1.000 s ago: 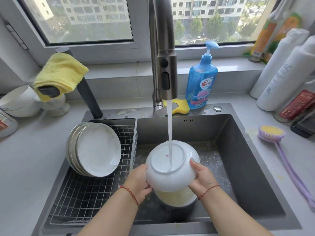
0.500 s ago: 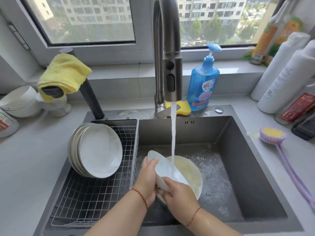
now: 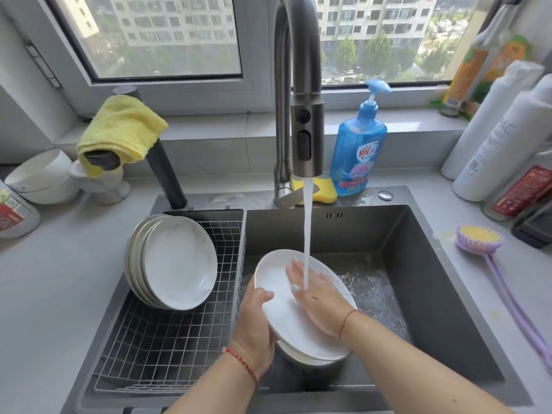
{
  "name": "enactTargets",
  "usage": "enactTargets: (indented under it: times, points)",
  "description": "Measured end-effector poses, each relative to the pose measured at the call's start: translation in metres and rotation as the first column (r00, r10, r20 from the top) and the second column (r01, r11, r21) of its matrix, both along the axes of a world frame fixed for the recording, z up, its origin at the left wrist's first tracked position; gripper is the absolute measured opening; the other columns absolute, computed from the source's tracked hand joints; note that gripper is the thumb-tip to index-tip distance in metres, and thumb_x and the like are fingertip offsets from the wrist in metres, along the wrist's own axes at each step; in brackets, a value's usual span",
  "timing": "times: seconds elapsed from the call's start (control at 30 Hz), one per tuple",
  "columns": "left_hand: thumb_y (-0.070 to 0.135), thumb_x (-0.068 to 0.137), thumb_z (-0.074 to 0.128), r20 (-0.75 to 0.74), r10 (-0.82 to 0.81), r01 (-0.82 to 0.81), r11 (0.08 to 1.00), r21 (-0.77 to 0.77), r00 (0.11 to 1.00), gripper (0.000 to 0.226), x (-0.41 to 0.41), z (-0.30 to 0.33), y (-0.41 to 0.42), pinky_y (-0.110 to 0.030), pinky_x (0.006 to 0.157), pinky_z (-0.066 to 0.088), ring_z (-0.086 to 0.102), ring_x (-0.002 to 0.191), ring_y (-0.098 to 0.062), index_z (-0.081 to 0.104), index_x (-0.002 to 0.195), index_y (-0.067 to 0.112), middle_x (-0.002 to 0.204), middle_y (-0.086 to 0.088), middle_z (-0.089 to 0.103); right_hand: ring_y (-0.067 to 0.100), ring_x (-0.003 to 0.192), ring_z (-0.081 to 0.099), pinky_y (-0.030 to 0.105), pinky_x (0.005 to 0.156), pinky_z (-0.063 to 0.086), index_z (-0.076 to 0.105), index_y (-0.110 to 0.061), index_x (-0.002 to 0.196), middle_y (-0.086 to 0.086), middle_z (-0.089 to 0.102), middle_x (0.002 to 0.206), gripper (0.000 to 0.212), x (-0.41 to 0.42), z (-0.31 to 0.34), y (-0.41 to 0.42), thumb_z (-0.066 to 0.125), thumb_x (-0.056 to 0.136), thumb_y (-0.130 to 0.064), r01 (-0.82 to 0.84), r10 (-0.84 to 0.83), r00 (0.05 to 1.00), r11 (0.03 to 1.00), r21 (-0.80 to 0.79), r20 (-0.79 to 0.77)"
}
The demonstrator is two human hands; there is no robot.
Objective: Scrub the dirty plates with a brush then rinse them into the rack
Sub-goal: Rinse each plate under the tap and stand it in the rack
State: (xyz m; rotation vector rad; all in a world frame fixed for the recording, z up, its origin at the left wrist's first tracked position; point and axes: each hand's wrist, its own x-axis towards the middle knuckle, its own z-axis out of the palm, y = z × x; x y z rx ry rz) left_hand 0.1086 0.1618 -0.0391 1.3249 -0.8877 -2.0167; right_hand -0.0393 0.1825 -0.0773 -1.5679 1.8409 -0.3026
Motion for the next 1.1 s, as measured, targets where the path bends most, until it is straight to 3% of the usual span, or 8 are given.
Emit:
enactTargets:
  times: [0.17, 0.27, 0.37, 0.43, 0.57, 0.7, 0.97, 1.1]
  points:
    - [0.025, 0.075, 0.049, 0.033, 0.101, -0.098, 0.993, -0.066, 0.994, 0.046, 0.002, 0.011, -0.006, -0.038, 0.067, 0.055, 0.065, 0.108, -0.038, 0.064, 0.119, 0.023, 0.113, -0.015, 0.069, 0.025, 0.147, -0.001, 0.057, 0.116, -0.003, 0.021, -0.017, 0.147, 0.006, 0.009, 0.158, 0.048, -0.005, 0.004, 0.035, 0.032, 0.101, -0.014, -0.176, 0.215, 0.870, 0.976, 0.129, -0.443]
    - [0.029, 0.069, 0.048, 0.090, 0.125, -0.113, 0.986, -0.123, 0.988, 0.052, 0.002, 0.014, -0.010, -0.051, 0.090, 0.054, 0.061, 0.111, -0.033, 0.063, 0.118, 0.034, 0.116, -0.008, 0.067, 0.024, 0.142, 0.021, 0.044, 0.117, 0.002, 0.036, -0.015, 0.138, 0.006, 0.034, 0.148, 0.039, 0.009, 0.022, 0.060, 0.033, 0.100, -0.009, -0.124, 0.149, 0.953, 0.986, 0.108, -0.262]
    - [0.034, 0.068, 0.049, 0.173, 0.086, -0.057, 0.985, -0.165, 0.981, 0.062, 0.001, 0.014, -0.014, -0.056, 0.103, 0.046, 0.058, 0.118, -0.027, 0.056, 0.129, 0.038, 0.124, 0.000, 0.064, 0.010, 0.131, 0.039, 0.011, 0.103, 0.018, 0.048, -0.030, 0.129, -0.012, 0.050, 0.134, 0.040, 0.026, 0.031, 0.074, 0.031, 0.099, -0.051, -0.041, 0.046, 0.993, 0.998, -0.042, 0.110]
    - [0.044, 0.063, 0.050, 0.222, 0.062, -0.025, 0.986, -0.166, 0.973, 0.070, -0.001, 0.014, -0.016, -0.057, 0.106, 0.043, 0.055, 0.123, -0.027, 0.051, 0.133, 0.042, 0.132, 0.002, 0.060, 0.001, 0.129, 0.040, 0.000, 0.100, 0.016, 0.043, -0.034, 0.139, -0.020, 0.047, 0.137, 0.055, 0.037, 0.025, 0.074, 0.040, 0.091, -0.060, 0.020, 0.003, 0.994, 0.980, -0.199, 0.111]
    - [0.060, 0.062, 0.047, 0.319, 0.013, 0.049, 0.982, -0.185, 0.948, 0.074, -0.005, 0.017, -0.018, -0.055, 0.105, 0.043, 0.053, 0.125, -0.024, 0.042, 0.135, 0.051, 0.137, 0.009, 0.056, 0.006, 0.099, 0.063, 0.013, 0.089, 0.046, 0.061, -0.028, 0.122, -0.014, 0.069, 0.110, 0.039, 0.050, 0.010, 0.068, 0.049, 0.086, -0.030, 0.095, -0.018, 0.985, 0.882, -0.462, 0.169]
    - [0.093, 0.064, 0.036, 0.334, -0.021, 0.097, 0.972, -0.212, 0.942, 0.082, 0.001, 0.026, -0.018, -0.053, 0.100, 0.049, 0.061, 0.116, -0.026, 0.046, 0.133, 0.049, 0.127, 0.003, 0.063, 0.001, 0.062, 0.046, 0.016, 0.058, 0.036, 0.058, -0.049, 0.089, -0.025, 0.052, 0.061, 0.014, 0.055, 0.022, 0.064, 0.053, 0.083, -0.038, 0.322, -0.170, 0.903, 0.877, -0.358, 0.396]
    - [0.053, 0.103, 0.028, 0.223, 0.053, -0.004, 0.976, -0.216, 0.973, 0.055, 0.020, 0.034, -0.022, -0.027, 0.071, 0.056, 0.068, 0.095, -0.018, 0.044, 0.142, 0.018, 0.104, -0.007, 0.067, 0.004, 0.080, 0.064, 0.019, 0.069, 0.052, 0.065, -0.033, 0.092, -0.010, 0.071, 0.083, 0.011, 0.069, 0.042, 0.052, 0.064, 0.082, -0.028, 0.602, -0.344, 0.637, 0.781, -0.166, 0.690]
    - [0.049, 0.105, 0.028, 0.240, 0.056, 0.006, 0.969, -0.249, 0.969, 0.053, 0.032, 0.032, -0.026, -0.034, 0.091, 0.052, 0.064, 0.108, -0.020, 0.045, 0.143, 0.017, 0.125, -0.012, 0.062, 0.007, 0.082, 0.065, 0.021, 0.071, 0.053, 0.065, -0.034, 0.092, -0.010, 0.071, 0.087, 0.009, 0.081, 0.055, 0.048, 0.062, 0.084, -0.031, 0.630, -0.327, 0.640, 0.741, -0.231, 0.696]
